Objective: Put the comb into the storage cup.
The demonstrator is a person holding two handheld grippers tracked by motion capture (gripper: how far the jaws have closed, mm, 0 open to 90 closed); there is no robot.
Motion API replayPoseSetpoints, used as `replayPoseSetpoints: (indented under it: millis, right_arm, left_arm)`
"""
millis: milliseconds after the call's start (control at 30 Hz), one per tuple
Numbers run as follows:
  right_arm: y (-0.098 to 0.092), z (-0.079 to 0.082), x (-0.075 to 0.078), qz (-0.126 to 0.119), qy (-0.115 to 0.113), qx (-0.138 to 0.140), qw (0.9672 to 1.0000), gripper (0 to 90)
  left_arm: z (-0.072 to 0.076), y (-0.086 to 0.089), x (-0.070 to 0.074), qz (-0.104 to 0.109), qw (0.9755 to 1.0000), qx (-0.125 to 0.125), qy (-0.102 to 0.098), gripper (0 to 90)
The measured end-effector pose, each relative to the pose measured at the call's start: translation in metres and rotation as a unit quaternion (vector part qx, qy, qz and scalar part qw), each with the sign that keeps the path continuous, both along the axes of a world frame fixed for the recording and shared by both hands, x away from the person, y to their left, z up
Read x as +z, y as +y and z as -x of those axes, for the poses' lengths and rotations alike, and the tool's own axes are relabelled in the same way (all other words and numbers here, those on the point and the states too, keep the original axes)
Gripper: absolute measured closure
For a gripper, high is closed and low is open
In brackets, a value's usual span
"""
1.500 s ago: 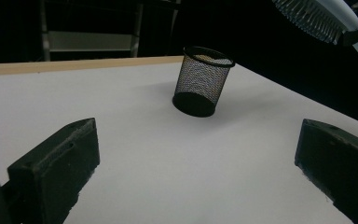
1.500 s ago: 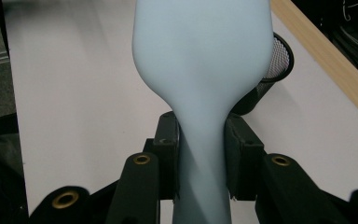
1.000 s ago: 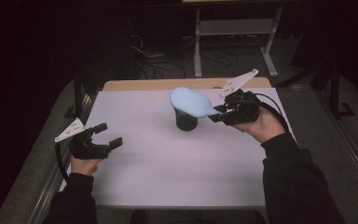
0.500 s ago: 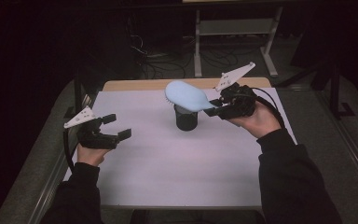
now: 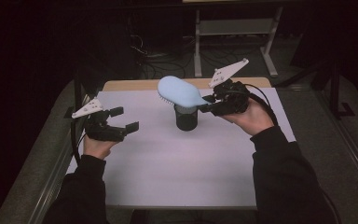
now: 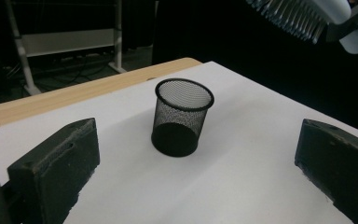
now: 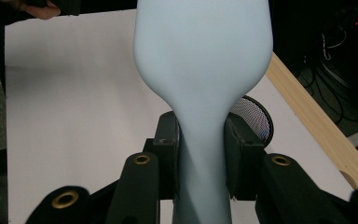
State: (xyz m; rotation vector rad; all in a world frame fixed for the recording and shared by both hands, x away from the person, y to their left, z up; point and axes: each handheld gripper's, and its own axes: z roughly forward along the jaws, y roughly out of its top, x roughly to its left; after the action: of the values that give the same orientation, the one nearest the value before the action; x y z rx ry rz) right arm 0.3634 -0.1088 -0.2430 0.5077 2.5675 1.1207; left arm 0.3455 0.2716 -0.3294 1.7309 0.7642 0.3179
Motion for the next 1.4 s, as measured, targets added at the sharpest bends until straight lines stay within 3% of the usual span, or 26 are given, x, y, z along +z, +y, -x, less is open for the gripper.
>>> replayPoseSetpoints:
  millis: [433,1033,1400]
  right_arm:
    - [0.008,-0.003,-0.004,-0.005,-0.006,0.002,1.0000,67.9]
    - [0.020,-0.007,-0.017,-0.016,-0.010,0.005,0.9998,67.9]
    - [0.024,-0.009,-0.023,-0.024,-0.006,0.009,0.9997,67.9]
  left_arm:
    - [-0.009,-0.026,0.009,-0.003,0.9996,-0.025,0.008,0.0]
    - [-0.021,-0.063,0.015,-0.009,0.9973,-0.070,0.022,0.0]
    - [-0.025,-0.083,0.017,0.001,0.9959,-0.088,0.024,0.0]
